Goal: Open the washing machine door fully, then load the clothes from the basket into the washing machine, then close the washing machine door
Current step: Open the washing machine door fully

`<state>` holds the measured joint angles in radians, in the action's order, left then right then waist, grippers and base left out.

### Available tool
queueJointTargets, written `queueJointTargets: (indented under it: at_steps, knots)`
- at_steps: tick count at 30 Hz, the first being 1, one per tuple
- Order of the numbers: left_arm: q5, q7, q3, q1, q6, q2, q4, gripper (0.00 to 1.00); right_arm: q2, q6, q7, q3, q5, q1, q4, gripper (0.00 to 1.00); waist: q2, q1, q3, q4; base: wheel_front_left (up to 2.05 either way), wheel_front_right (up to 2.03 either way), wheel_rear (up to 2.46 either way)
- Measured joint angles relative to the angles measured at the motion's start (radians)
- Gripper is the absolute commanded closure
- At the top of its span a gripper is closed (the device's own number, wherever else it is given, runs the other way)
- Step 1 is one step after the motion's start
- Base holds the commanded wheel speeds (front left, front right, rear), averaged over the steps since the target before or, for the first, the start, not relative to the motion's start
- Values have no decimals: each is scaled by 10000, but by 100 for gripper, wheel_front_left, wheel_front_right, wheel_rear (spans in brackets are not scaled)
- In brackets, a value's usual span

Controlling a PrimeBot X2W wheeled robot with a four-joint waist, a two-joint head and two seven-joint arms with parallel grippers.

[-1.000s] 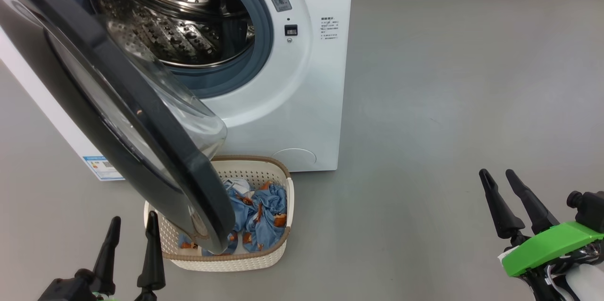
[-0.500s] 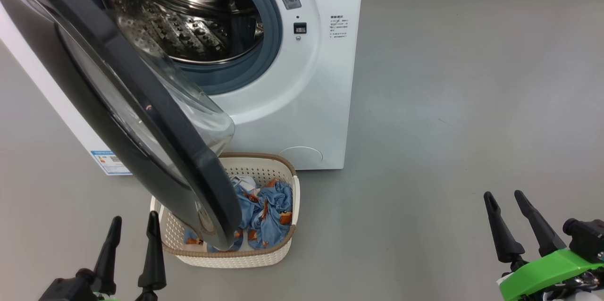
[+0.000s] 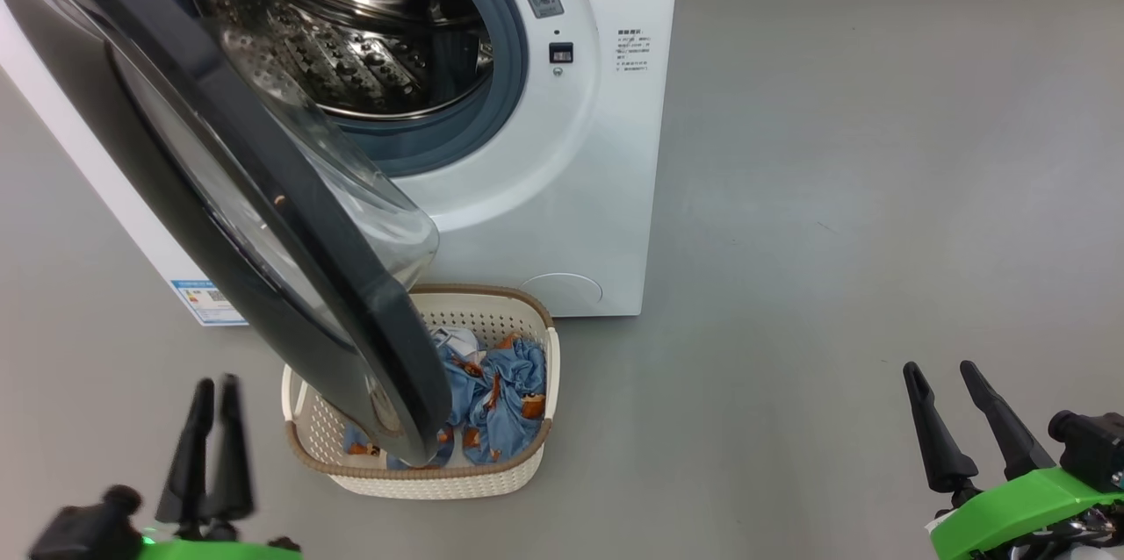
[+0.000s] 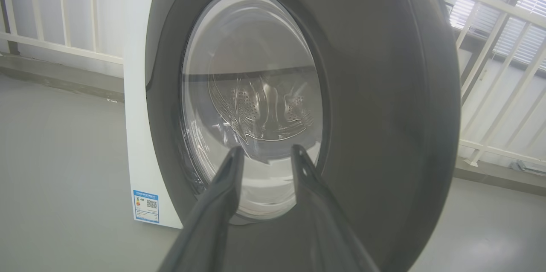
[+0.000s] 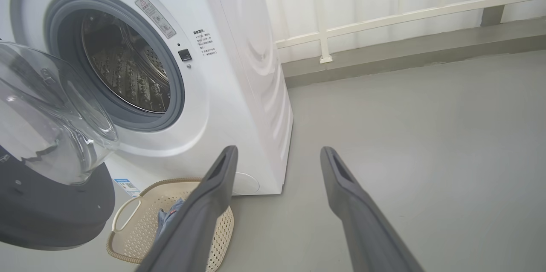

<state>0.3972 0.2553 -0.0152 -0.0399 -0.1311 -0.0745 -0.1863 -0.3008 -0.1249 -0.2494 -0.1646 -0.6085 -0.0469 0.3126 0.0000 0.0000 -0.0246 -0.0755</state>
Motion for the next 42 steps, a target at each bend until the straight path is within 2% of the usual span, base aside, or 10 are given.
queueJointTargets:
  at_steps: [6,11,13,18,22,26,33,37,42]
  knots:
    - [31,2,-872,-368,0,-15,838,100,-10,0,0,21,-10,113,-48,0,0,0,10,-42,0,0,0]
    - [-2,8,-1643,-835,61,-8,2391,100,-19,0,0,105,33,192,-113,0,0,0,17,-78,0,0,0]
    - [460,10,-1634,-986,61,82,2997,100,-27,0,0,146,100,193,-144,0,0,0,17,-83,0,0,0]
    - [1390,-566,-619,-1133,59,263,4809,100,-52,0,0,196,631,197,-221,0,0,0,-29,-89,0,0,0]
    - [1467,-1152,485,-1217,134,291,5887,100,-38,0,0,194,878,198,-288,0,0,0,-82,-57,0,0,0]
    - [1530,-1586,1730,-1238,384,295,6406,100,-4,0,0,211,1093,202,-337,0,0,0,-145,-60,0,0,0]
    - [1473,-1820,3513,-1374,731,293,5944,100,54,0,0,224,1164,203,-366,0,0,0,-269,16,0,0,0]
    - [1434,-1833,4282,-1410,744,293,4625,100,104,0,0,263,1170,201,-385,0,0,0,-351,61,0,0,0]
    - [1705,-1446,4673,-1471,652,290,2844,100,109,0,0,274,1170,190,-399,0,0,0,-473,125,0,0,0]
